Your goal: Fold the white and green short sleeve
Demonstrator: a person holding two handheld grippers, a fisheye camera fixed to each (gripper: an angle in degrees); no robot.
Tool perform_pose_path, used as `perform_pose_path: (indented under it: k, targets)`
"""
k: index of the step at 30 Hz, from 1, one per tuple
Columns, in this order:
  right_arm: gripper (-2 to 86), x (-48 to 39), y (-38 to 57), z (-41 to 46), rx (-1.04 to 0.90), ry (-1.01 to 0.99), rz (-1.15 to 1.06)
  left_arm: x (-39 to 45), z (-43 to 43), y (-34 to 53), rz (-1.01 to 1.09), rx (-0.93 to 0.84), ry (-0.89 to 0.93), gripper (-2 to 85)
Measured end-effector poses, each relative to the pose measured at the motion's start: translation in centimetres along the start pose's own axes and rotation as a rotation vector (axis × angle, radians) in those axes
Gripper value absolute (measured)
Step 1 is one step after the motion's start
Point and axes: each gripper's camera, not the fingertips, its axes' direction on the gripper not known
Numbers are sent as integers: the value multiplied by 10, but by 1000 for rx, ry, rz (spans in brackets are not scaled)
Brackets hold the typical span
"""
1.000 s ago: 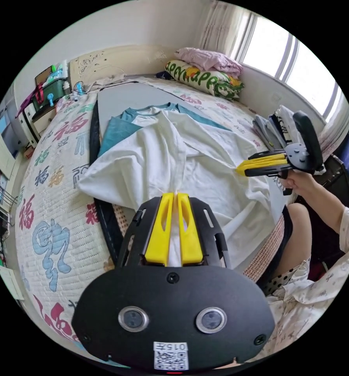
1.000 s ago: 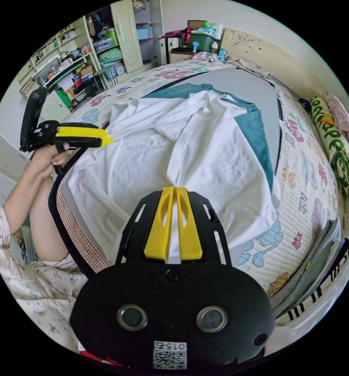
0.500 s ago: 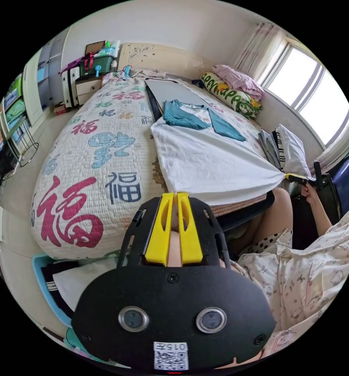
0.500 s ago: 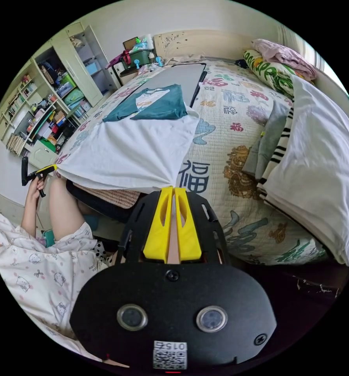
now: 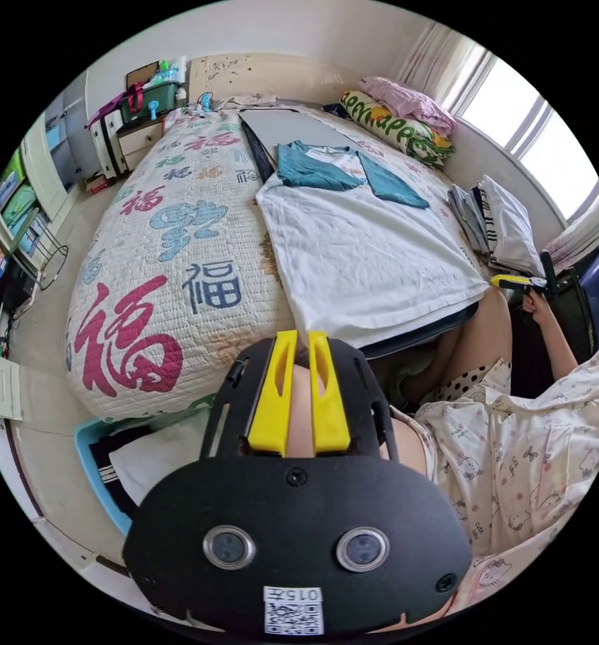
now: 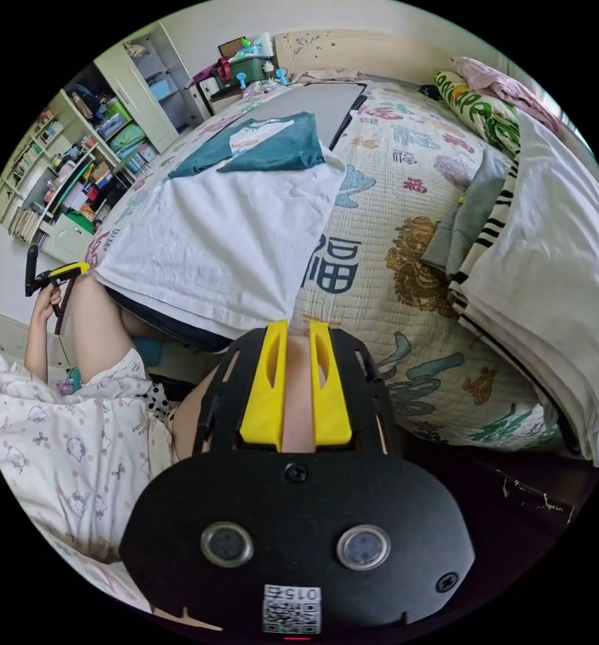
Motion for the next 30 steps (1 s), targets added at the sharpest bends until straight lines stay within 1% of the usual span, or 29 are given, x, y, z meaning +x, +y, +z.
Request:
perform_pose_path:
  k: [3,5,6,8,9,11,12,14,17,20,25,26,27,28,30]
  targets:
    - [74,7,0,-49,103,-32,-65,-8,-37,-15,0,83,-29,53]
    - [81,1,-24,-83,186,-47,-148,5,-60,-52,72,182,-14,61]
    - [86,-3,-33,-89,203,-52,-176,11,-62,-64,101,200,-7,62]
    - [103,-25,-74,-100,255,-98,-313,53,-58,-124,268,218,-13,64]
    - [107,-31,-85,-99,260,-114,-348,66,-54,-139,314,225,-20,64]
    - [118,-53,-136,-87,227,-169,-457,118,-32,-199,505,245,2,68]
    - [120,-58,-148,-82,214,-182,-480,129,-24,-214,547,240,17,69]
    - [125,-77,-195,-64,153,-198,-556,159,16,-278,629,174,43,79]
    - [125,-100,-242,-46,99,-158,-632,177,74,-349,623,47,27,87]
    - [123,-121,-279,-34,56,-111,-681,193,112,-390,625,-31,-10,100]
    - [118,-152,-320,-15,-50,-79,-730,215,135,-419,693,-133,-47,92]
    - [105,-159,-327,-12,-87,-70,-743,216,128,-426,701,-115,-21,80]
    - [99,-162,-329,-15,-71,-70,-751,218,127,-430,709,-124,-22,70]
    - [73,-165,-335,-24,-51,-65,-746,219,123,-439,716,-134,6,51]
    - [36,-167,-349,-34,-69,-99,-725,219,111,-457,712,-141,32,26]
